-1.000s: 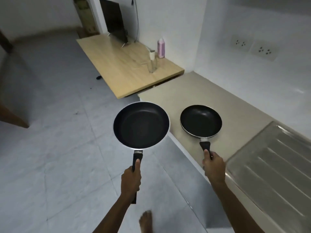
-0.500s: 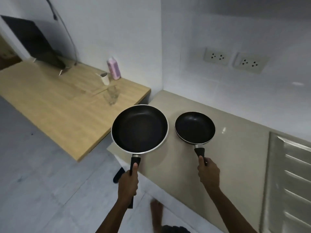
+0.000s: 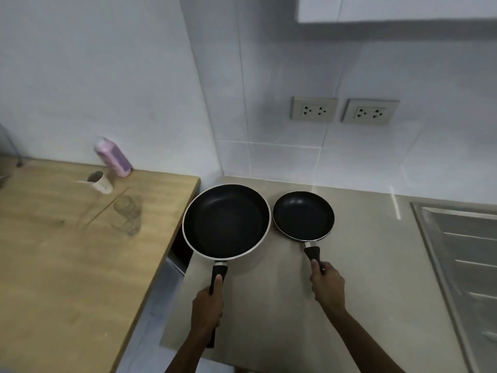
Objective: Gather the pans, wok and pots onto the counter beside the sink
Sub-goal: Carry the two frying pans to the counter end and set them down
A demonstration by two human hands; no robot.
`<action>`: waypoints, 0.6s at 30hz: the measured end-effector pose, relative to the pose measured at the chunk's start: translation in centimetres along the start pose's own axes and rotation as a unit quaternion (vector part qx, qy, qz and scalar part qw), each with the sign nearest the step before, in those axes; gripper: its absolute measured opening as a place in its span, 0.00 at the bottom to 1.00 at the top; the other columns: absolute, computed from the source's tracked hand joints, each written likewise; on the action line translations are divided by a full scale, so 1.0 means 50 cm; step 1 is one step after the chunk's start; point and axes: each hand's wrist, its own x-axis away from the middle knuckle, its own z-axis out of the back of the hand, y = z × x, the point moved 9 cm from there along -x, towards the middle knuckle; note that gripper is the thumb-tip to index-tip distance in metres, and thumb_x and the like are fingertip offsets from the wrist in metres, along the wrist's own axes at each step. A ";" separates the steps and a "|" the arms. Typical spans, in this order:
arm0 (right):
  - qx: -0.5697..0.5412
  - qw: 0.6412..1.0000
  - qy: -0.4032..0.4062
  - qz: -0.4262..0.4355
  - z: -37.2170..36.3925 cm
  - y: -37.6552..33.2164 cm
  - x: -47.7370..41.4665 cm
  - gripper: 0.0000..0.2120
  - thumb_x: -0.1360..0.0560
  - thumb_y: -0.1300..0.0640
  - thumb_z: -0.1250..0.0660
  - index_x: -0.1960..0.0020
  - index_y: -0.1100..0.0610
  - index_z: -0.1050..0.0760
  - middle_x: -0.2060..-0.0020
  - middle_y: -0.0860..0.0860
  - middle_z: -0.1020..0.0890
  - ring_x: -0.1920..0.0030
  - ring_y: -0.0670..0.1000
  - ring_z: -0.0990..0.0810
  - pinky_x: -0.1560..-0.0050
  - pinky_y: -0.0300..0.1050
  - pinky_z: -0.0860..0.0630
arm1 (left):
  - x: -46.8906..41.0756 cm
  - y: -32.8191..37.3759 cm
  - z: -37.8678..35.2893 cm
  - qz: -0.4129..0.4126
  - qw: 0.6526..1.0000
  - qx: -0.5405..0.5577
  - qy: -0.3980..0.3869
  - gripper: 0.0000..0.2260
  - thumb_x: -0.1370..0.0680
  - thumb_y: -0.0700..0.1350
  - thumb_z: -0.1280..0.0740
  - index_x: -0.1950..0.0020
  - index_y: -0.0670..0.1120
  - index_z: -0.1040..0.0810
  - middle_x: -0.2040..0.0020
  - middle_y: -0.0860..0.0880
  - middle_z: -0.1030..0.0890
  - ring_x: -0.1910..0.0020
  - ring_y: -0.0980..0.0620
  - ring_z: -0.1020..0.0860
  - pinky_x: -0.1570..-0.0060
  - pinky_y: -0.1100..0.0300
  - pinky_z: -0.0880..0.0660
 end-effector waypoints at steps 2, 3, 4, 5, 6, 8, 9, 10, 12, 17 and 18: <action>-0.007 1.000 0.017 -0.011 -0.014 -0.003 0.002 0.19 0.17 0.48 0.39 0.39 0.62 0.22 0.54 0.60 0.15 0.55 0.61 0.16 0.52 0.62 0.17 | -0.036 0.007 0.009 -0.016 1.000 -0.004 -0.008 0.28 0.18 0.63 0.45 0.70 0.45 0.30 0.75 0.48 0.27 0.75 0.51 0.27 0.74 0.63 0.33; -0.014 0.999 0.029 -0.020 -0.021 -0.002 0.004 0.19 0.18 0.48 0.39 0.39 0.62 0.22 0.55 0.59 0.15 0.56 0.60 0.16 0.53 0.62 0.17 | -0.055 0.010 0.013 -0.021 1.000 -0.012 -0.016 0.28 0.19 0.64 0.45 0.69 0.44 0.29 0.75 0.48 0.27 0.76 0.52 0.28 0.76 0.63 0.34; -0.018 0.999 0.038 -0.027 -0.027 -0.001 0.006 0.18 0.18 0.48 0.39 0.40 0.62 0.21 0.56 0.58 0.15 0.57 0.60 0.16 0.53 0.62 0.17 | -0.071 0.013 0.015 -0.025 0.999 -0.019 -0.024 0.29 0.19 0.64 0.45 0.69 0.44 0.29 0.74 0.48 0.26 0.76 0.52 0.27 0.76 0.63 0.34; -0.022 0.998 0.047 -0.033 -0.033 -0.003 0.008 0.18 0.18 0.48 0.39 0.41 0.61 0.21 0.57 0.58 0.15 0.57 0.60 0.16 0.54 0.62 0.17 | -0.088 0.016 0.017 -0.029 0.999 -0.027 -0.030 0.29 0.19 0.65 0.45 0.69 0.44 0.28 0.74 0.47 0.25 0.76 0.51 0.27 0.75 0.63 0.34; -0.026 0.998 0.054 -0.037 -0.038 -0.004 0.009 0.18 0.18 0.47 0.39 0.42 0.61 0.21 0.58 0.58 0.15 0.58 0.60 0.16 0.54 0.62 0.17 | -0.100 0.020 0.017 -0.035 0.998 -0.033 -0.033 0.30 0.19 0.65 0.45 0.69 0.44 0.27 0.73 0.47 0.25 0.75 0.51 0.26 0.74 0.62 0.33; -0.033 0.996 0.067 -0.044 -0.054 -0.008 0.006 0.18 0.18 0.47 0.39 0.42 0.61 0.20 0.60 0.57 0.15 0.59 0.60 0.16 0.54 0.62 0.17 | -0.127 0.027 0.015 -0.050 0.997 -0.036 -0.043 0.29 0.20 0.66 0.45 0.70 0.45 0.28 0.73 0.47 0.25 0.74 0.50 0.26 0.70 0.60 0.32; -0.037 0.996 0.072 -0.047 -0.062 -0.010 0.004 0.18 0.18 0.48 0.39 0.42 0.61 0.20 0.59 0.57 0.15 0.59 0.60 0.16 0.54 0.62 0.17 | -0.139 0.028 0.013 -0.054 0.997 -0.040 -0.048 0.29 0.20 0.66 0.46 0.70 0.45 0.29 0.74 0.48 0.25 0.73 0.50 0.26 0.69 0.59 0.32; -0.043 0.995 0.078 -0.048 -0.071 -0.011 0.003 0.18 0.18 0.48 0.39 0.42 0.62 0.20 0.59 0.58 0.15 0.58 0.61 0.16 0.54 0.62 0.17 | -0.151 0.029 0.011 -0.055 0.996 -0.046 -0.054 0.29 0.20 0.65 0.46 0.70 0.46 0.29 0.74 0.48 0.25 0.73 0.50 0.26 0.69 0.59 0.31; -0.049 0.994 0.087 -0.050 -0.082 -0.015 0.000 0.18 0.18 0.48 0.38 0.42 0.62 0.21 0.58 0.58 0.15 0.58 0.62 0.16 0.55 0.63 0.17 | -0.166 0.031 0.005 -0.057 0.995 -0.053 -0.067 0.28 0.19 0.65 0.45 0.70 0.47 0.29 0.74 0.49 0.26 0.73 0.50 0.26 0.69 0.58 0.31; -0.048 0.993 0.093 -0.059 -0.103 -0.008 -0.012 0.17 0.18 0.48 0.39 0.42 0.61 0.21 0.59 0.58 0.15 0.59 0.61 0.16 0.58 0.61 0.17 | -0.190 0.043 -0.006 -0.072 0.993 -0.043 -0.083 0.28 0.18 0.63 0.45 0.70 0.46 0.27 0.73 0.49 0.25 0.73 0.50 0.26 0.70 0.58 0.33; -0.042 0.993 0.091 -0.059 -0.106 -0.008 -0.015 0.17 0.18 0.48 0.39 0.42 0.61 0.21 0.58 0.58 0.15 0.58 0.62 0.16 0.56 0.62 0.17 | -0.193 0.049 -0.008 -0.078 0.992 -0.042 -0.084 0.27 0.18 0.63 0.44 0.70 0.46 0.27 0.73 0.49 0.25 0.74 0.51 0.26 0.70 0.59 0.34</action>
